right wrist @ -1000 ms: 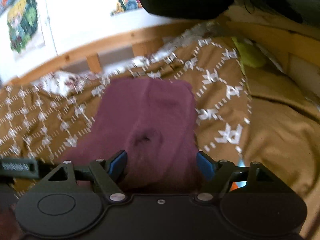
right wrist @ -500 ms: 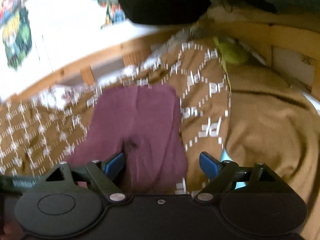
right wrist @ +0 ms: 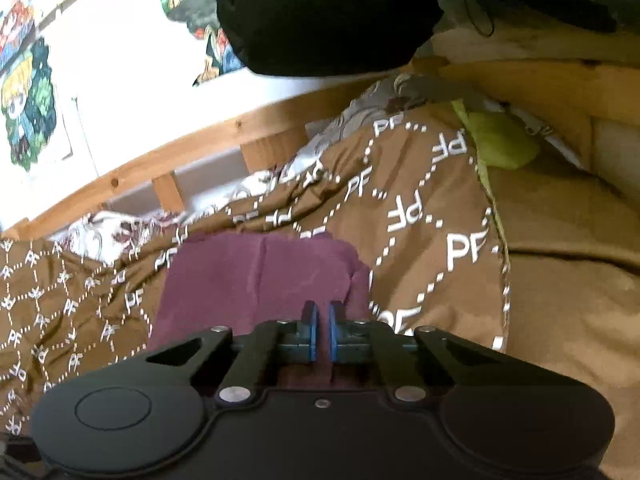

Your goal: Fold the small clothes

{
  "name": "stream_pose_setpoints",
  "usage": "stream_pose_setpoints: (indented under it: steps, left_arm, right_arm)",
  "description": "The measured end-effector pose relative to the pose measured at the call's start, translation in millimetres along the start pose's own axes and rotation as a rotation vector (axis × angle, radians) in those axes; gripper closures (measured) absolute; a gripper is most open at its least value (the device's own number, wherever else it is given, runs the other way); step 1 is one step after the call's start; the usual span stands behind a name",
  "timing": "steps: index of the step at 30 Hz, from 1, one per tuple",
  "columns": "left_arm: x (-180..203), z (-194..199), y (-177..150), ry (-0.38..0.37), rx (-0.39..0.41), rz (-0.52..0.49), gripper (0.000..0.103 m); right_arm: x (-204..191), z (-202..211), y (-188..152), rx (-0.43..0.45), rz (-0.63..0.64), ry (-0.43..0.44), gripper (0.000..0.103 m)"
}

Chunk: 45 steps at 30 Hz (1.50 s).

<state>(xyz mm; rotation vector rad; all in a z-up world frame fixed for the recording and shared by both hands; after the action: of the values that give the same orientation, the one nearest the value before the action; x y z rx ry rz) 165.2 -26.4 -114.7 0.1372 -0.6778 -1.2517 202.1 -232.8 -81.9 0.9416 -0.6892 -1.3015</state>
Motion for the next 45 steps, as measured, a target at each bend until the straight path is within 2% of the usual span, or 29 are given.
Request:
stream_pose_setpoints:
  steps: [2, 5, 6, 7, 10, 13, 16, 22, 32, 38, 40, 45]
  left_arm:
    - [0, -2, -1, -0.005, -0.002, 0.003, 0.000]
    - [2, -2, -1, 0.003, 0.002, -0.016, 0.000]
    - [2, -1, -1, 0.002, 0.005, -0.020, 0.000]
    - [2, -1, -1, 0.001, 0.005, -0.020, 0.000]
    - [0, -1, -1, -0.004, 0.000, -0.011, 0.000]
    - [0, -1, -1, -0.002, 0.000, -0.013, 0.000]
    - [1, -1, -2, 0.001, -0.001, -0.016, 0.000]
    - [2, -1, -3, 0.008, 0.002, -0.030, 0.000]
    - [5, -4, -4, 0.024, 0.008, -0.060, 0.000]
    - [4, 10, 5, -0.024, 0.020, -0.051, 0.001]
    - [3, 23, 15, -0.052, 0.060, -0.055, 0.001]
    - [-1, 53, 69, -0.114, 0.238, -0.004, 0.001]
  right_arm:
    - [4, -4, 6, 0.008, 0.011, -0.008, 0.098]
    - [9, -13, -1, -0.026, -0.014, -0.011, 0.097]
    - [11, -13, -6, -0.036, -0.033, -0.005, 0.093]
    - [13, -13, -10, -0.034, -0.047, -0.001, 0.084]
    - [18, -6, -17, -0.010, -0.081, 0.017, 0.073]
    - [23, -4, -15, 0.015, -0.110, 0.027, 0.055]
    - [21, -10, -9, 0.027, -0.098, 0.044, 0.045]
    - [19, -38, -4, 0.004, -0.082, 0.068, 0.042]
    - [17, -42, -16, -0.002, -0.064, 0.073, 0.041]
    - [14, -41, -18, -0.002, -0.021, 0.048, 0.046]
    - [14, -40, -19, -0.001, -0.022, 0.050, 0.046]
    - [14, -39, -19, 0.003, -0.027, 0.049, 0.045]
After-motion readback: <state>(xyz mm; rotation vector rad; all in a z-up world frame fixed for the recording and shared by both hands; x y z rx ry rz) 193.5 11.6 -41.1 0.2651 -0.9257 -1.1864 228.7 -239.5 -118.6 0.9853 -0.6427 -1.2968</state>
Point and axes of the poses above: each gripper's, at about its wrist camera, not at the fingertips, and z roughly against the way its jaws point, x to its right, y to its top, the point moved 8 cm from there along -z, roughly the way its jaws point, and after that the axes turned 14 degrees about z, right-handed, at the moved point
